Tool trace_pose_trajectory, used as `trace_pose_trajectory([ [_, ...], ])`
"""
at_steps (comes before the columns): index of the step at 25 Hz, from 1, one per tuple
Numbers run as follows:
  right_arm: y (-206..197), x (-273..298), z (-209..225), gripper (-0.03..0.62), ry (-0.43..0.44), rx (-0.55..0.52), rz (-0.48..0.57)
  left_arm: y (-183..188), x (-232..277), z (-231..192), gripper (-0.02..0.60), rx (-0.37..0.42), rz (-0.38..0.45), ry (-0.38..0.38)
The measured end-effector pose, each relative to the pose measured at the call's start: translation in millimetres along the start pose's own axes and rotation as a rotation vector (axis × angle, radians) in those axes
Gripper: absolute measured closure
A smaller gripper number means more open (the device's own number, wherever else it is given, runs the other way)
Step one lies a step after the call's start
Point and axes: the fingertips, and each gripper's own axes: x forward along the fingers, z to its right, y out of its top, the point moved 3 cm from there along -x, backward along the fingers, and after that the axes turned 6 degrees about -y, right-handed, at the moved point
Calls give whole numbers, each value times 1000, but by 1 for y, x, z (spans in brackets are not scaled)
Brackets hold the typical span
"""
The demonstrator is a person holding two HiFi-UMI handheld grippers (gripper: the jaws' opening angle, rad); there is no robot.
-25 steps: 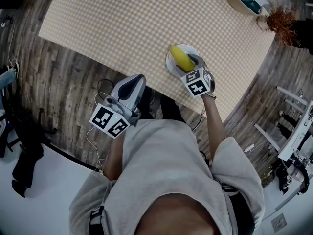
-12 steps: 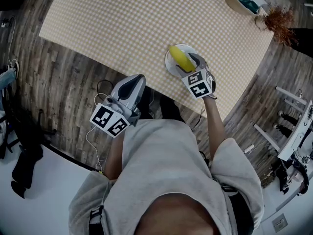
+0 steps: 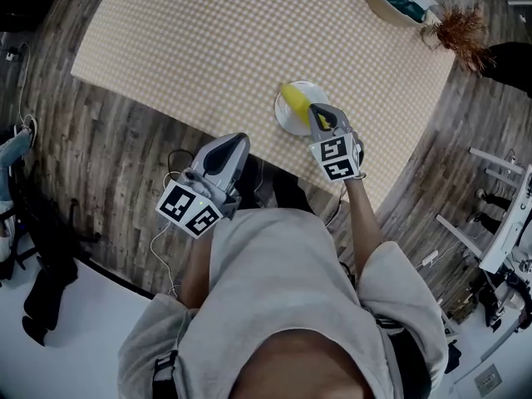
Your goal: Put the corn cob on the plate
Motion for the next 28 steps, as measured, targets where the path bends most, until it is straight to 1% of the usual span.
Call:
trace_pose_trajectory([
  [4,-2,-6,-1,595,-10,9,8,-2,-3,5,574,12,0,-4],
  [7,4,-20,0,595,-25,28,49,1,-4,15,574,35,8,-16],
  [10,21,-42,1,595,-45,90,150,9,-4,29,574,65,22,-40],
  [14,55,-76,7,595,-95,133,306,25,4,45,574,136,41,-110],
  [17,74,-115,4,595,-96,187,410,31,9,65,574,182,38,-157],
  [20,89,-155,4,595,-103,218,505,37,16,87,574,212,34,-210],
  [24,104,-190,31,595,-176,286,628,42,42,108,574,285,22,-306],
  [26,107,-203,37,595,-185,320,680,42,49,117,574,327,11,-335],
  [28,108,-213,35,595,-182,335,709,41,51,125,574,361,1,-356],
])
